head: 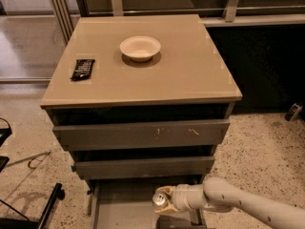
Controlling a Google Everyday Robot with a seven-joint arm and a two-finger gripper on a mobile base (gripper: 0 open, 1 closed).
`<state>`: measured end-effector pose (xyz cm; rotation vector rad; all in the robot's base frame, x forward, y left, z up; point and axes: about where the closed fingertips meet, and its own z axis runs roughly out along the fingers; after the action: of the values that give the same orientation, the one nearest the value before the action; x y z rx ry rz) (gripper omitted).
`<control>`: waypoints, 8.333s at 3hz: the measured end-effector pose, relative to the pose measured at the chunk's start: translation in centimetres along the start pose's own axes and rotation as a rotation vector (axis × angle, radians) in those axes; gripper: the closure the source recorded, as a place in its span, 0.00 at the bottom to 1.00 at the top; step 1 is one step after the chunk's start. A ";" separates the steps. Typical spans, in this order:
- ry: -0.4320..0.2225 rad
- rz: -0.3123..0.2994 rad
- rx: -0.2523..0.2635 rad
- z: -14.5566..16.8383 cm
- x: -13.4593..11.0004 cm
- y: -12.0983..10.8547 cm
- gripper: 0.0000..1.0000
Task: Pick 7up can from bottom drawer and place on counter
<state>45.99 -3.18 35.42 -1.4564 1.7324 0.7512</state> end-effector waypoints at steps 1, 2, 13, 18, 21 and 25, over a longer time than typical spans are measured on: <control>0.007 -0.026 0.033 -2.8 -7.8 2.0 1.00; 0.033 -0.086 0.004 -3.6 -12.4 5.4 1.00; -0.119 -0.156 0.164 -22.4 -37.2 -3.4 1.00; -0.050 0.065 0.106 -27.0 -46.8 -6.5 1.00; -0.069 0.147 0.113 -25.9 -48.8 -12.0 1.00; -0.114 0.137 0.137 -23.4 -49.1 -17.5 1.00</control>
Offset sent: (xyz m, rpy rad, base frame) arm -0.0180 0.0242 0.0802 -0.0135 -0.0379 -0.0134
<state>63.34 1.51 89.65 -1.1907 1.7728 0.7558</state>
